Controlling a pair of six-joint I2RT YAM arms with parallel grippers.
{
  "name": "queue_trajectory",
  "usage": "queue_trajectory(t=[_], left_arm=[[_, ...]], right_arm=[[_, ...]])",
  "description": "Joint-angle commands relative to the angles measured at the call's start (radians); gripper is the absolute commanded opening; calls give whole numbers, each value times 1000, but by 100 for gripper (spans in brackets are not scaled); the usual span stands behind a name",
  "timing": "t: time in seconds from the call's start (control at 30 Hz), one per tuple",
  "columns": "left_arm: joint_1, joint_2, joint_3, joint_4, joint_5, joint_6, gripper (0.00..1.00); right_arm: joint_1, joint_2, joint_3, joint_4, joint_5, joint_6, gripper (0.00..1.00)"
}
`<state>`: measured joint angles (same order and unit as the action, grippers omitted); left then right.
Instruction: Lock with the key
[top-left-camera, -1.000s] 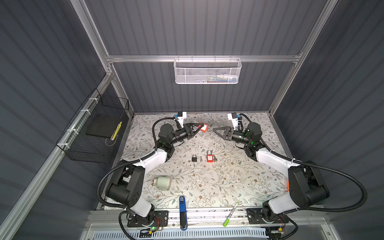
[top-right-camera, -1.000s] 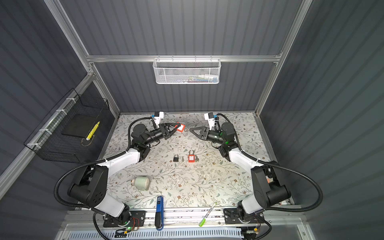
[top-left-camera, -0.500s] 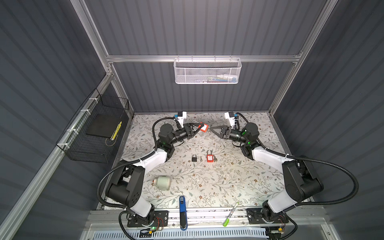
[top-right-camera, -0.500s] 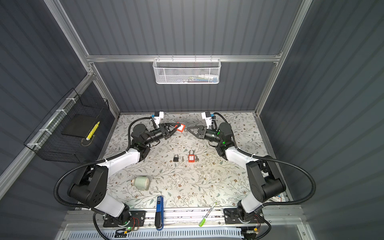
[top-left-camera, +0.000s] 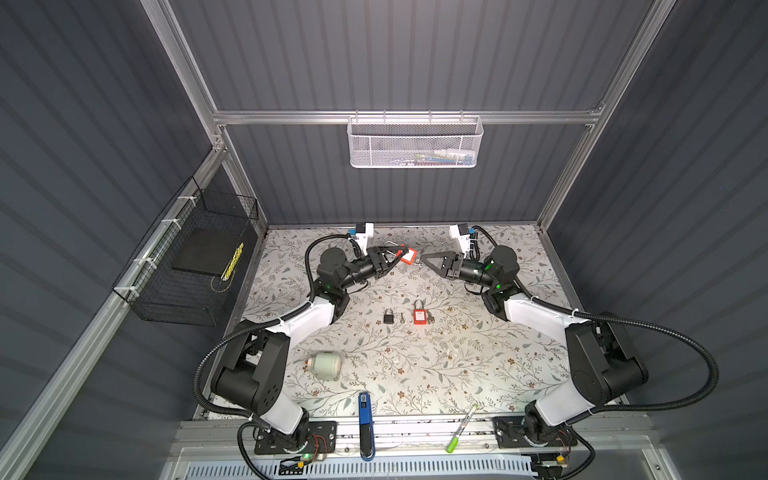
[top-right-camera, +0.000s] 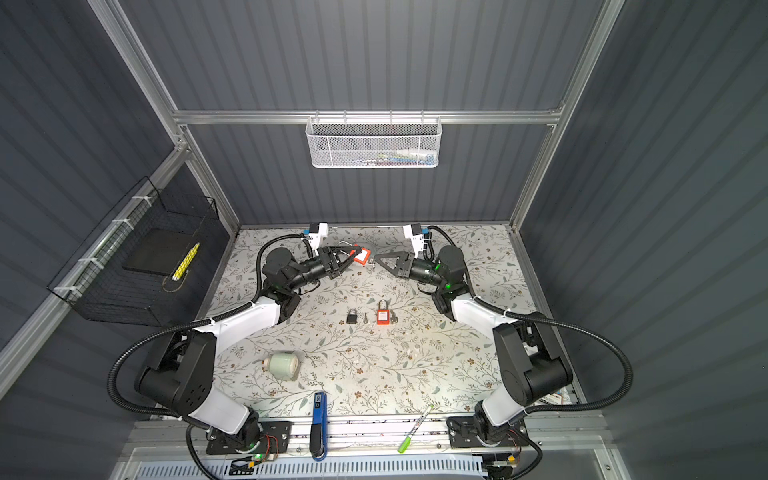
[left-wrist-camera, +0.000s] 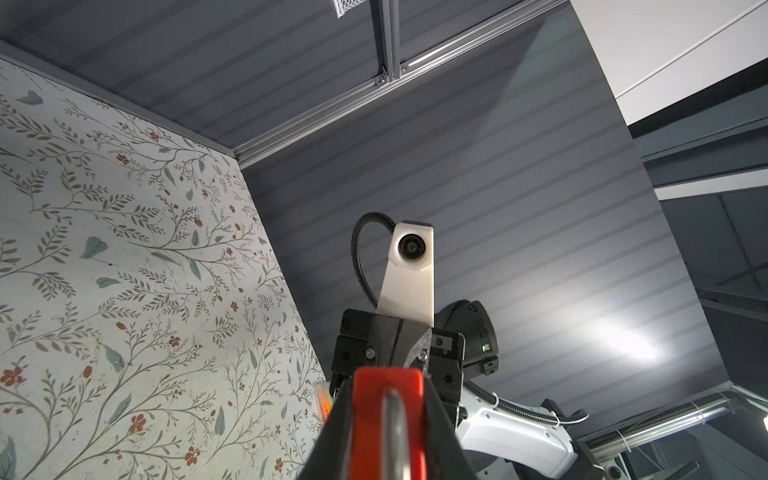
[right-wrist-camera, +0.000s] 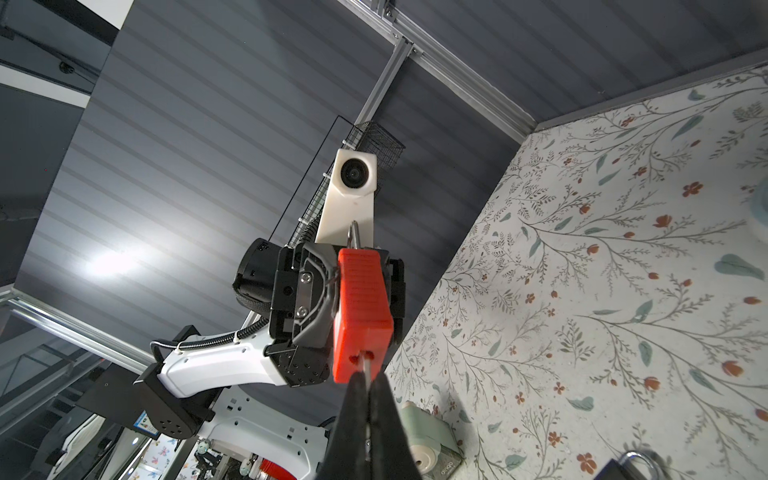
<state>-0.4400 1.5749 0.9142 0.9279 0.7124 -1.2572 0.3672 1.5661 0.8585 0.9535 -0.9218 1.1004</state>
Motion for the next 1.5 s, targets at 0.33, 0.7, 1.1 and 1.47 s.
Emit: queue_trajectory(t=[0.33, 0.7, 1.1, 1.47], left_arm=[[-8, -30, 12, 22, 1, 22, 0], [-5, -31, 6, 24, 3, 24, 0], [-14, 18, 30, -143, 23, 134, 0], [-135, 194, 284, -793, -12, 567, 0]], right_arm=[[-60, -146, -145, 4, -9, -36, 0], [-94, -214, -232, -18, -10, -45, 0], [-201, -375, -349, -198, 83, -128, 0], [-358, -627, -407, -514, 228, -236, 0]])
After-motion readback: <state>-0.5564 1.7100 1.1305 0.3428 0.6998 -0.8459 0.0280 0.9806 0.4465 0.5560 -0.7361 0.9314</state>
